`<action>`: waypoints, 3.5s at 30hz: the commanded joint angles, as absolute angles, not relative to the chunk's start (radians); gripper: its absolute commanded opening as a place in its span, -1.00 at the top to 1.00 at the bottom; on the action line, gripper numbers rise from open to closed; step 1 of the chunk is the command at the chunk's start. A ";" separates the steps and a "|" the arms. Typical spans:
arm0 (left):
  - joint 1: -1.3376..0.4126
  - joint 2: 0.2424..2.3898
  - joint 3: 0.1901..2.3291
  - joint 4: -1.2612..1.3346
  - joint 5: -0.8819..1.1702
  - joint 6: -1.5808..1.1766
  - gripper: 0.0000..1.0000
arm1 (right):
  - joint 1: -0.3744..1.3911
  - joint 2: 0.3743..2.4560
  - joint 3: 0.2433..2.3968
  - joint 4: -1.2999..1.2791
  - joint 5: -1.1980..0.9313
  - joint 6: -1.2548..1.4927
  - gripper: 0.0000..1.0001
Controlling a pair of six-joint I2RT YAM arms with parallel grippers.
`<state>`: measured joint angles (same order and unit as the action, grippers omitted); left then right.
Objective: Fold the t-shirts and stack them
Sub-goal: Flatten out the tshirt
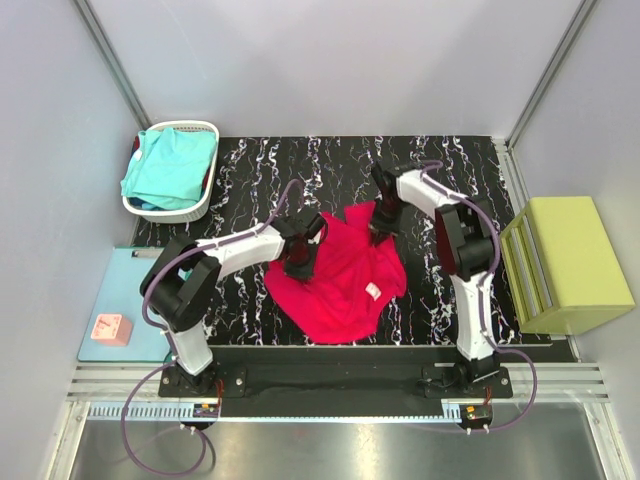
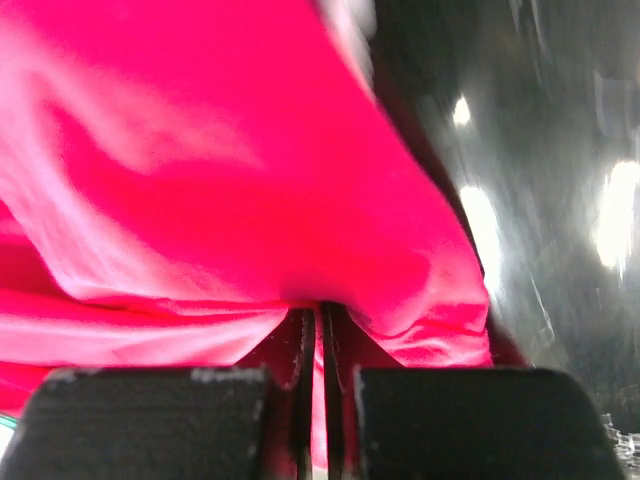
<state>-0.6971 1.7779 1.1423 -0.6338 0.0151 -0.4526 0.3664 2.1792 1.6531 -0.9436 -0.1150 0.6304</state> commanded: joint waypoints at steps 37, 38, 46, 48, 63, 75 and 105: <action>-0.699 1.482 1.263 -0.632 -0.314 -0.577 -0.19 | 0.595 1.753 1.476 -0.643 -0.065 0.517 -0.05; -0.699 1.471 1.253 -0.634 -0.333 -0.578 -0.18 | 0.618 1.746 1.412 -0.638 -0.046 0.525 0.13; -0.699 1.375 1.161 -0.635 -0.353 -0.617 -0.19 | 0.721 1.756 1.264 -0.603 0.028 0.577 0.09; -0.699 1.362 1.141 -0.635 -0.345 -0.618 -0.19 | 0.732 1.756 1.235 -0.592 0.026 0.587 0.03; -0.699 1.354 1.091 -0.637 -0.305 -0.617 -0.20 | 0.822 1.853 1.170 -0.545 0.008 0.649 -0.07; -0.699 1.367 1.072 -0.637 -0.288 -0.621 -0.19 | 0.825 1.774 1.115 -0.621 0.118 0.710 1.00; -0.684 1.782 1.267 -0.569 -0.163 -0.617 -0.19 | 0.828 1.042 1.155 -1.255 0.675 1.137 1.00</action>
<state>-0.6922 1.7386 1.2194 -0.6228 -0.2127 -0.5968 0.8227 1.0695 1.0874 -1.1866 0.5739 1.1042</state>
